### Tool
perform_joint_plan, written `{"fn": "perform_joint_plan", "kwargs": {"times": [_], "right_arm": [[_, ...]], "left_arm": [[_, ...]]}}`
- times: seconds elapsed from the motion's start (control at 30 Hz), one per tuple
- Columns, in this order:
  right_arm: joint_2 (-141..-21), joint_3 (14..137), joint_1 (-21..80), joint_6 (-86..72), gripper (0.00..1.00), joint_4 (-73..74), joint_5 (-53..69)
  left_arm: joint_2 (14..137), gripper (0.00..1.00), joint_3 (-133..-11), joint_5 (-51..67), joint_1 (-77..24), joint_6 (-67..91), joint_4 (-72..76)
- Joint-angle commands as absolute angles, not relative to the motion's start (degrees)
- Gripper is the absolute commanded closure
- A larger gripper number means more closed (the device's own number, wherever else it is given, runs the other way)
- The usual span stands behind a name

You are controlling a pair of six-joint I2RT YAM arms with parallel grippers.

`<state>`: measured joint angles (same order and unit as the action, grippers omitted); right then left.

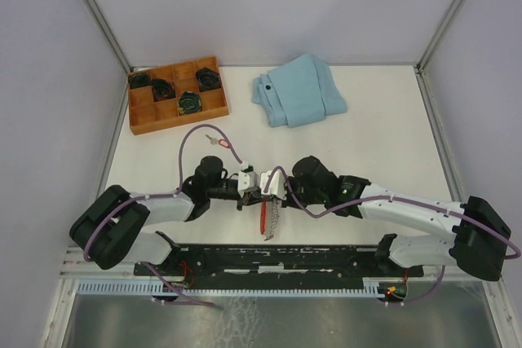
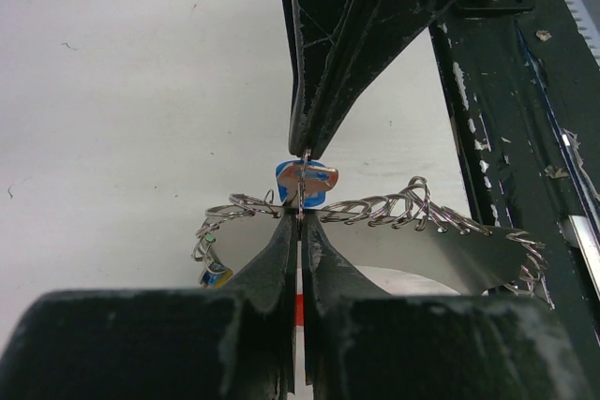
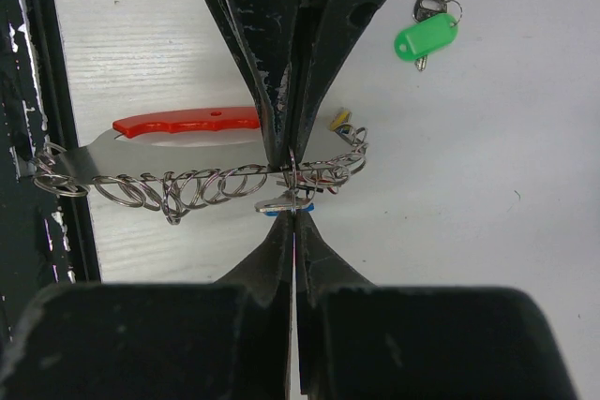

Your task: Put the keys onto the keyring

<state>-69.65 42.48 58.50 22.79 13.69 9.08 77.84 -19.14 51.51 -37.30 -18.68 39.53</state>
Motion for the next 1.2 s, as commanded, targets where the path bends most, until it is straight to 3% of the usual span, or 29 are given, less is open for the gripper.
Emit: {"fn": "perform_joint_plan", "kwargs": {"times": [0.0,0.97,1.17], "right_arm": [[-70.7,43.0,58.9,22.1,0.99,9.4,11.5],[-73.7,45.7,58.8,22.4,0.99,7.5,13.6],[-73.9,45.8,58.7,22.5,0.88,8.4,12.2]], "left_arm": [[78.0,0.97,-20.7,54.7,-37.3,-20.8,43.8],[76.6,0.97,-21.5,49.6,-37.5,-21.1,40.2],[75.5,0.97,-20.0,49.5,-37.6,-20.6,42.9]]}}
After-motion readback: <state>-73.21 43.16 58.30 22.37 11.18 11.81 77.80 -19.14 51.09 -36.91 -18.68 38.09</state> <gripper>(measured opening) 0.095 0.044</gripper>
